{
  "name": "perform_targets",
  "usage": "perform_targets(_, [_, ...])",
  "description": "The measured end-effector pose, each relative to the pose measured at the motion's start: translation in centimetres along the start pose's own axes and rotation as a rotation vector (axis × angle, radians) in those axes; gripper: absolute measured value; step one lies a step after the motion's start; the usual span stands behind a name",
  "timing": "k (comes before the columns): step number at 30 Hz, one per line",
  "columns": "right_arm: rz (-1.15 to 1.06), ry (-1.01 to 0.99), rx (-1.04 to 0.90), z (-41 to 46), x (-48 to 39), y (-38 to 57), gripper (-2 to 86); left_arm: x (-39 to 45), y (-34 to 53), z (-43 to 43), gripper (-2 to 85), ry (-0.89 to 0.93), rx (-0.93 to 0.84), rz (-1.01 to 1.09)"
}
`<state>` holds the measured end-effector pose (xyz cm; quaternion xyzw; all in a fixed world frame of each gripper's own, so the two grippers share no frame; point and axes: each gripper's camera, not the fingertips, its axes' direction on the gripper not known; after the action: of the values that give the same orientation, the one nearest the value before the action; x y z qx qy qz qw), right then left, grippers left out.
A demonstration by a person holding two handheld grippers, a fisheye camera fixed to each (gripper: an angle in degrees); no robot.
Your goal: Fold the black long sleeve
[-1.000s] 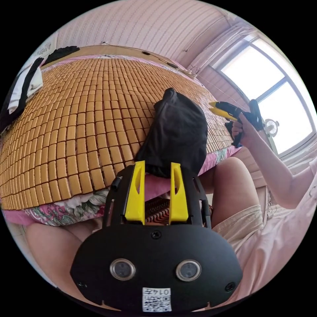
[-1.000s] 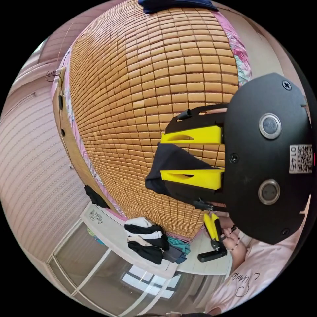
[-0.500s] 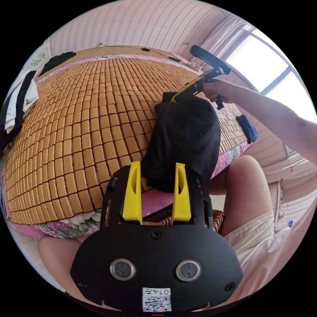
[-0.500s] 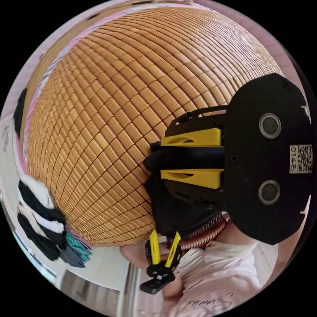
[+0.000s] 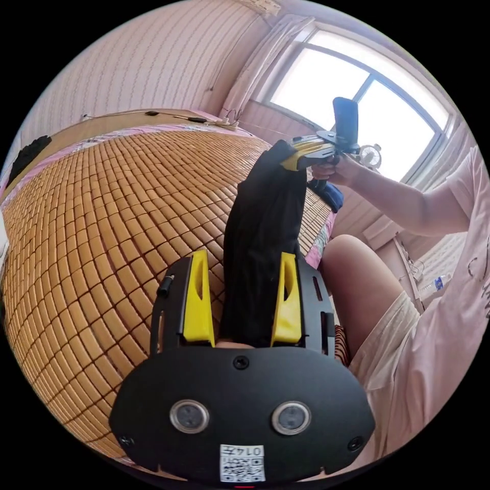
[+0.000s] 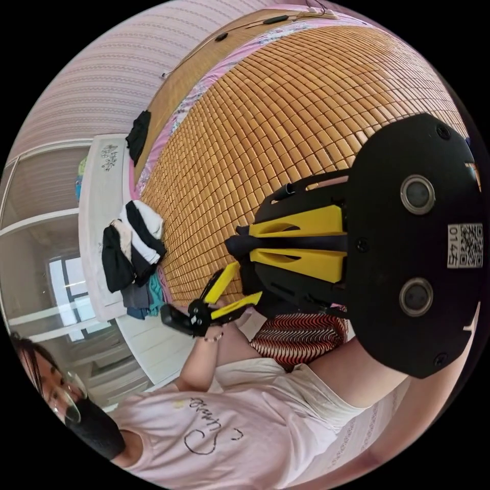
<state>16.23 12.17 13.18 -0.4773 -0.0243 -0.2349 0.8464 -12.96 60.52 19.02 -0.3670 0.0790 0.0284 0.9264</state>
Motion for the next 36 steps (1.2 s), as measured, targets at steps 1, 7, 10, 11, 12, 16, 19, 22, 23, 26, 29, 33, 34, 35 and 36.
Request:
perform_targets(1, [-0.016, -0.006, 0.015, -1.0, -0.8, 0.1, 2.6, 0.1, -0.2, 0.6, 18.7, 0.021, -0.013, 0.021])
perform_targets(7, [-0.016, 0.018, 0.100, -6.2, -3.6, 1.9, 2.7, 2.4, -1.4, 4.9, 10.4, 0.196, -0.169, 0.174])
perform_targets(10, [0.035, 0.055, 0.163, -8.6, -4.3, 4.1, 2.7, 4.3, -1.0, 4.4, 6.4, 0.186, -0.159, 0.222])
perform_targets(11, [0.050, 0.060, 0.178, -9.1, -4.4, 4.6, 2.7, 4.9, -0.8, 4.2, 5.1, 0.183, -0.159, 0.227])
perform_targets(12, [0.080, 0.071, 0.209, -10.0, -4.6, 5.8, 2.6, 5.6, -0.7, 4.0, 4.2, 0.180, -0.161, 0.223])
perform_targets(16, [0.222, 0.149, 0.349, -13.9, -5.3, 11.4, 2.7, 9.0, -1.6, 3.1, 2.5, 0.172, -0.143, 0.251])
perform_targets(19, [0.329, 0.245, 0.457, -17.7, -6.3, 16.6, 2.7, 14.0, -3.9, 3.0, 1.7, 0.143, -0.149, 0.350])
perform_targets(22, [0.421, 0.373, 0.525, -22.5, -7.2, 21.9, 2.7, 19.6, -7.4, 4.4, 1.3, 0.173, -0.155, 0.447])
perform_targets(23, [0.437, 0.406, 0.530, -23.5, -7.3, 23.0, 2.7, 22.0, -9.1, 5.5, 1.3, 0.200, -0.162, 0.492])
perform_targets(26, [0.510, 0.565, 0.497, -29.0, -6.7, 27.6, 2.8, 27.7, -14.0, 10.1, 1.4, 0.274, -0.164, 0.596])
perform_targets(29, [0.622, 0.688, 0.418, -34.3, -3.7, 32.3, 3.0, 33.1, -19.6, 16.2, 1.4, 0.338, -0.152, 0.640])
perform_targets(33, [0.809, 0.768, 0.247, -41.4, 7.7, 38.4, 3.7, 40.5, -28.7, 25.2, 2.4, 0.395, -0.136, 0.679])
perform_targets(34, [0.889, 0.756, 0.215, -42.7, 13.4, 40.5, 4.3, 41.4, -30.1, 26.4, 2.5, 0.391, -0.129, 0.680])
perform_targets(35, [0.944, 0.761, 0.192, -42.9, 16.4, 41.7, 4.6, 42.6, -32.7, 28.8, 2.8, 0.397, -0.120, 0.671])
perform_targets(36, [1.088, 0.776, 0.166, -42.8, 22.0, 44.2, 5.8, 43.2, -35.3, 31.7, 2.8, 0.370, -0.114, 0.660])
